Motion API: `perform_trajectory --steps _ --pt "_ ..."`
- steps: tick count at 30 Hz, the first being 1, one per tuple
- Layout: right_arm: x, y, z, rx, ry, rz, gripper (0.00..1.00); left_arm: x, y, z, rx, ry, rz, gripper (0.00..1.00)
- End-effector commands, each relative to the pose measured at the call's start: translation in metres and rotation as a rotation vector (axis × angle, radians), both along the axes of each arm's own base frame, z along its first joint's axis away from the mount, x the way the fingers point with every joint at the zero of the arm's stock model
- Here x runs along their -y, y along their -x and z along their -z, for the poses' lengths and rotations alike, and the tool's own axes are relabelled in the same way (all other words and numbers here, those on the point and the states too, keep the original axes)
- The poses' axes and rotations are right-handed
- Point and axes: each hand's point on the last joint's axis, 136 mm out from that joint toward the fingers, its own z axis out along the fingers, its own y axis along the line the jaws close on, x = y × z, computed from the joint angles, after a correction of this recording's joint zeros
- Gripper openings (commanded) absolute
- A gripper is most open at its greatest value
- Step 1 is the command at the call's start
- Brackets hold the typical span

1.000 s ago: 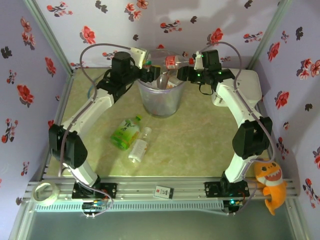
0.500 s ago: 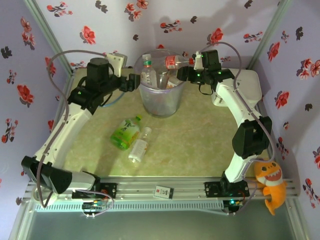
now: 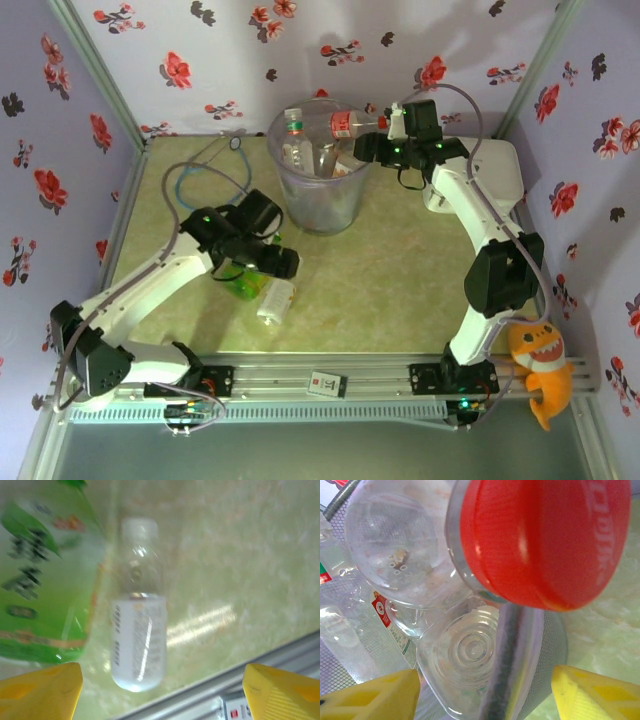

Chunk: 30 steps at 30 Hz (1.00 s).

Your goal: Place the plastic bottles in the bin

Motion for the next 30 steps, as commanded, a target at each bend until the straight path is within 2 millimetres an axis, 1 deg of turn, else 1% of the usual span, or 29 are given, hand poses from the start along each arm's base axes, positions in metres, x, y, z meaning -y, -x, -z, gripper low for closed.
perform_trajectory --steps 1,3,5,8,10,12,17,20,27,30 --pt "-0.004 0.001 0.010 -0.021 0.016 -0.021 0.71 0.006 0.023 0.032 -0.144 -0.061 -0.043 0.85" --pt "-0.004 0.003 0.013 -0.029 0.025 -0.024 0.71 0.009 0.025 0.050 -0.183 -0.113 -0.033 0.85" --pt "-0.003 0.005 0.014 -0.031 0.023 -0.022 0.71 0.012 0.019 0.062 -0.185 -0.141 -0.036 0.85" --pt "-0.004 0.006 0.012 -0.025 0.015 -0.021 0.71 0.024 0.010 0.072 -0.181 -0.138 -0.030 0.85" --pt "-0.005 0.007 0.010 -0.022 0.015 -0.023 0.71 0.024 0.003 0.076 -0.171 -0.172 -0.022 0.85" --pt "-0.005 0.007 0.009 -0.019 0.014 -0.026 0.71 0.024 -0.001 0.084 -0.170 -0.206 -0.015 0.85" --pt "-0.006 0.006 0.008 -0.015 0.013 -0.029 0.71 0.028 -0.004 0.108 -0.211 -0.252 0.006 0.83" --pt "-0.007 0.006 0.008 -0.015 0.011 -0.030 0.71 0.033 -0.007 0.117 -0.214 -0.256 0.013 0.82" --pt "-0.007 0.005 0.012 -0.021 0.011 -0.034 0.71 0.036 -0.011 0.126 -0.222 -0.275 0.016 0.81" --pt "-0.007 0.005 0.012 -0.020 0.011 -0.033 0.71 0.034 -0.010 0.133 -0.229 -0.290 0.020 0.81"
